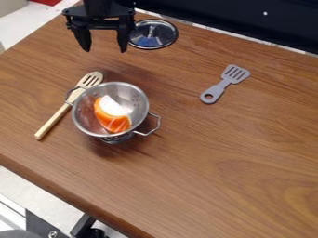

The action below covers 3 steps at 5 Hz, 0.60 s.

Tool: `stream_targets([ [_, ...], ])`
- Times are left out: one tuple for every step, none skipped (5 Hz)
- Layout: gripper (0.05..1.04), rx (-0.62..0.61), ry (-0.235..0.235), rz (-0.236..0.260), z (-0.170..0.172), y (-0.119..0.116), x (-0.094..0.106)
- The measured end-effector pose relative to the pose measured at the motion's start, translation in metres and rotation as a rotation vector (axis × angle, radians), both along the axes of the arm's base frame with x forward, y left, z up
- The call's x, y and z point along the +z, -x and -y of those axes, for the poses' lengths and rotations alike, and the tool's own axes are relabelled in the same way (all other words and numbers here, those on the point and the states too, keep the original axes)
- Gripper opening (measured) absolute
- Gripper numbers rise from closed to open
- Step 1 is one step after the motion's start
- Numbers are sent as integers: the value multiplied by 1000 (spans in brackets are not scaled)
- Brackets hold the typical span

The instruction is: Move the pot over the top of table

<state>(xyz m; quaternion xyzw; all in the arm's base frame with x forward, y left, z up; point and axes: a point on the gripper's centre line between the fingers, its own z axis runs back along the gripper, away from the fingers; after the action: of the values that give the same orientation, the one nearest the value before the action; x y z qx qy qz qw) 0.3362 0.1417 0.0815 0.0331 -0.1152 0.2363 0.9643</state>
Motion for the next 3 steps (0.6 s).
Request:
stream_targets([
  [999,8,15,-32,1,3,-11],
  [999,73,28,-77,7,9,-13],
  [999,121,35,-92,14,11,-12],
])
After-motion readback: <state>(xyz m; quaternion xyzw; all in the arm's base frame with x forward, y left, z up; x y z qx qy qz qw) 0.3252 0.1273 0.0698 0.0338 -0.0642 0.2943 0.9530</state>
